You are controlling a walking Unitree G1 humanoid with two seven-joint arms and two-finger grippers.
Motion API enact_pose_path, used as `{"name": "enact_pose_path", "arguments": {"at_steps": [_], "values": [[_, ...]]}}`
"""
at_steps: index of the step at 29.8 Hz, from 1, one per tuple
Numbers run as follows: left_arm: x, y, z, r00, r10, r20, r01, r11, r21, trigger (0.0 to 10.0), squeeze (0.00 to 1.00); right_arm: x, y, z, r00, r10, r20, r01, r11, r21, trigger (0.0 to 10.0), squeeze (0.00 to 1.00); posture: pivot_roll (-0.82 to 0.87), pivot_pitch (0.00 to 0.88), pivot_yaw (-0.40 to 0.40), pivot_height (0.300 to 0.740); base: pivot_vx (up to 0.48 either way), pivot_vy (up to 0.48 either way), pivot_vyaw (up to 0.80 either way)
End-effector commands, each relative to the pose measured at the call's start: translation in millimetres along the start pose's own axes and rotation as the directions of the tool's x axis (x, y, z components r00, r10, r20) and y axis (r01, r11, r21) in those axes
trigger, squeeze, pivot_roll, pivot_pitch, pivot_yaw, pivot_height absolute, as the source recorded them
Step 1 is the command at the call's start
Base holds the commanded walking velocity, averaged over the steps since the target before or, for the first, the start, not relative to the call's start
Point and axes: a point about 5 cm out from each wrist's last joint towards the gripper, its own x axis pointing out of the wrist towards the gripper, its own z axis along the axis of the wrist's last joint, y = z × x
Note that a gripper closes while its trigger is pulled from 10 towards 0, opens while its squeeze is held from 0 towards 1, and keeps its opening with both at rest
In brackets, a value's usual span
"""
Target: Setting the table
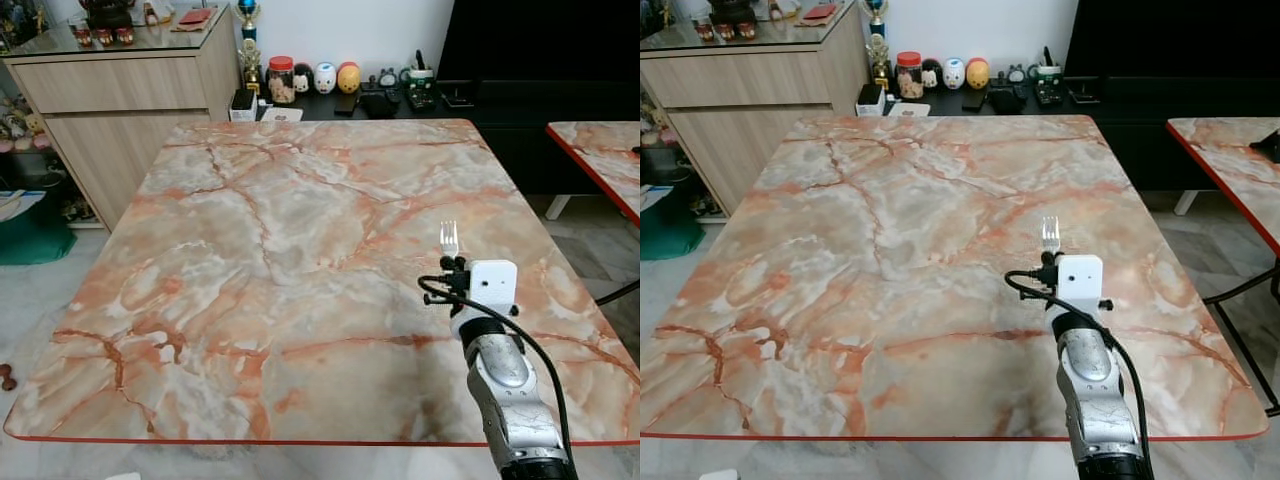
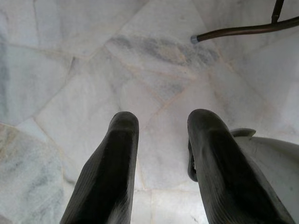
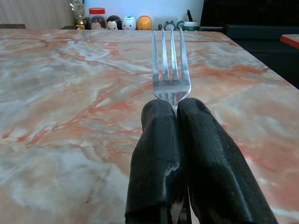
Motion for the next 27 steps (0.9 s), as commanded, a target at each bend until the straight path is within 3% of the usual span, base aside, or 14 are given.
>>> {"name": "enact_pose_path", "arguments": {"at_steps": [1, 8, 27], "values": [[-1.1, -0.9, -3, 1.000, -0.005, -0.007, 0.005, 1.000, -0.014, 10.0, 0.00, 1.4, 1.7, 7, 0.999, 0.008, 0.039, -0.008, 1.000, -0.001, 10.0, 0.00, -0.02, 0.000, -0.012, 0.724, 0.000, 0.000, 0.00], [2.6, -5.7, 8, 0.999, -0.028, 0.036, 0.027, 1.000, 0.013, 10.0, 0.00, 3.1, 4.5, 10, 0.998, 0.013, 0.060, -0.013, 1.000, 0.003, 10.0, 0.00, -0.02, 0.000, -0.013, 0.724, 0.000, 0.000, 0.00], [4.6, -12.5, 16, 0.996, -0.061, 0.070, 0.058, 0.998, 0.039, 10.0, 0.00, 7.1, 10.5, 27, 0.987, 0.048, 0.151, -0.044, 0.999, -0.032, 10.0, 0.00, -0.03, 0.000, -0.003, 0.724, 0.000, -0.301, 0.00]]}}
